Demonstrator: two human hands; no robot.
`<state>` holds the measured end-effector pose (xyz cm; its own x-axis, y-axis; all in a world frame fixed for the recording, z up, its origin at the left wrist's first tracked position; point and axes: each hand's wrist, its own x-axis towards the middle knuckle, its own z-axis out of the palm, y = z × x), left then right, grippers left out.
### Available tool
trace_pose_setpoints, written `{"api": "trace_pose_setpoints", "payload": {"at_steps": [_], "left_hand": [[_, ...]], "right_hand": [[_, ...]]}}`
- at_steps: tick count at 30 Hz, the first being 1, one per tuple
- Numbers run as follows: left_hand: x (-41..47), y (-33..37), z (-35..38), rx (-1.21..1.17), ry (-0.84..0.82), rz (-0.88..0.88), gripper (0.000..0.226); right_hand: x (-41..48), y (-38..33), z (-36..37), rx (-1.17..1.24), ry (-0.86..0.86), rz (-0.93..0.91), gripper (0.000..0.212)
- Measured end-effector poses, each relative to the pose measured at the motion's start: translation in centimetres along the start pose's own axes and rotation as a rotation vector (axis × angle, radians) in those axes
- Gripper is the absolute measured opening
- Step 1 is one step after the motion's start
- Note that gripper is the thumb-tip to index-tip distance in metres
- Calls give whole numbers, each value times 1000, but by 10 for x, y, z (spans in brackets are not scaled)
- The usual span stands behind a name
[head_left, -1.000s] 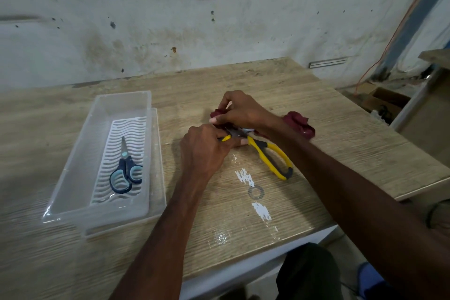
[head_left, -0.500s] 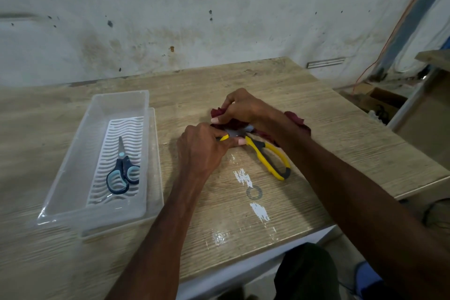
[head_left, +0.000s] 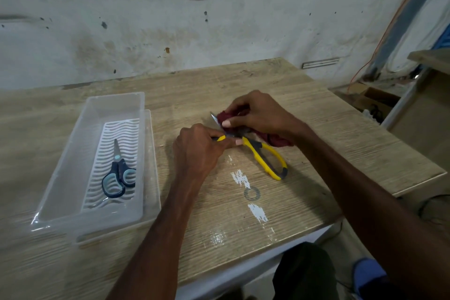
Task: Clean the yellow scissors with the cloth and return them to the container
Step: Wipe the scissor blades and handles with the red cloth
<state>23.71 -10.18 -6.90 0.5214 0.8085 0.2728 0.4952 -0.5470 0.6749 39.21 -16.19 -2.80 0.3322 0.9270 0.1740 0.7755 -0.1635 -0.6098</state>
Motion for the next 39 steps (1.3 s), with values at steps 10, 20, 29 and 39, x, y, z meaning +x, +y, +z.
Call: {"api": "trace_pose_setpoints", "payload": {"at_steps": [10, 20, 29, 39], "left_hand": [[2, -3, 3, 48, -22, 36, 48], [3, -3, 4, 23, -10, -16, 44], [-2, -4, 4, -1, 23, 56, 45], [-1, -7, -2, -2, -27, 68, 36]], "right_hand": [[32, -13, 47, -95, 210, -128, 11], [13, -5, 17, -385, 62, -251, 11], [58, -7, 23, -216, 340, 51, 12], [-18, -12, 20, -301, 110, -170, 12]]}}
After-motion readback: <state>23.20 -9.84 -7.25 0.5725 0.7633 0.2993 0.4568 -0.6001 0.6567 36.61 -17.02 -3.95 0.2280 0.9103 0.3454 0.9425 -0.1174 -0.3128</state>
